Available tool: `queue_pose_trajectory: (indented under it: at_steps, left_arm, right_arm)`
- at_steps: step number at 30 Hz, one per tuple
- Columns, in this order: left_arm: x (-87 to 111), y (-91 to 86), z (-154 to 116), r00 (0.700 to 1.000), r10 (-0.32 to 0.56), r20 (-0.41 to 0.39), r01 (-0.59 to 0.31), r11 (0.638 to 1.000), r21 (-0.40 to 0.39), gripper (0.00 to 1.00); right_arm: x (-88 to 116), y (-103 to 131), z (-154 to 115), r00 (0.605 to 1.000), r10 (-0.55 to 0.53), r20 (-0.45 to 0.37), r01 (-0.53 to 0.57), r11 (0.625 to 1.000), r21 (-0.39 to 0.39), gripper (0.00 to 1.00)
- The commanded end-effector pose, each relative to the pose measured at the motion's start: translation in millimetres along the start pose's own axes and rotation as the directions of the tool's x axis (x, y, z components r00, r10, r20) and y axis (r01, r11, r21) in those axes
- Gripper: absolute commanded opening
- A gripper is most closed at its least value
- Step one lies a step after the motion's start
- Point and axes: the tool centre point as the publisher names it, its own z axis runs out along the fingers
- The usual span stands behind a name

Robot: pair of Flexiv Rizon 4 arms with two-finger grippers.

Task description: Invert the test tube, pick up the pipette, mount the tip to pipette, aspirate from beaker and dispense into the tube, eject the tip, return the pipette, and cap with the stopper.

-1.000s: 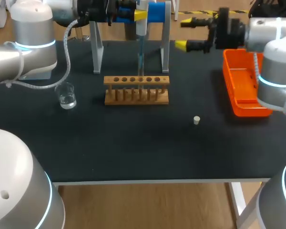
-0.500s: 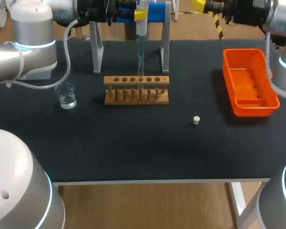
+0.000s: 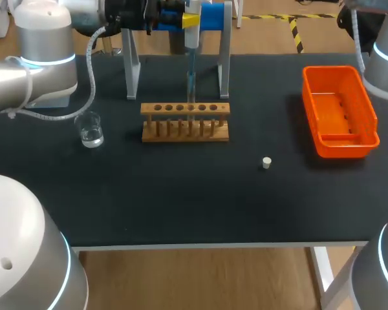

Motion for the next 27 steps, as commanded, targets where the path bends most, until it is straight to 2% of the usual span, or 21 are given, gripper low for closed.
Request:
queue_pose_trajectory:
  at_steps: [1,16,27]
  left_arm:
    - [-1.7,0.1,-0.7,1.0,0.0,-0.006,0.0,1.0,0.0,0.0]
    - [-1.7,0.1,-0.7,1.0,0.0,-0.006,0.0,1.0,0.0,0.0]
    - [-1.7,0.1,-0.7,1.0,0.0,-0.006,0.0,1.0,0.0,0.0]
  right_arm:
    - [-14.9,1.9,18.7,0.998,0.013,-0.067,-0.012,1.0,0.022,0.0]
    - [-15.1,-9.7,68.4,0.993,0.042,-0.109,-0.032,0.995,0.095,0.0]
    - [-7.3,-18.9,84.5,0.988,0.09,-0.126,-0.075,0.99,0.119,0.0]
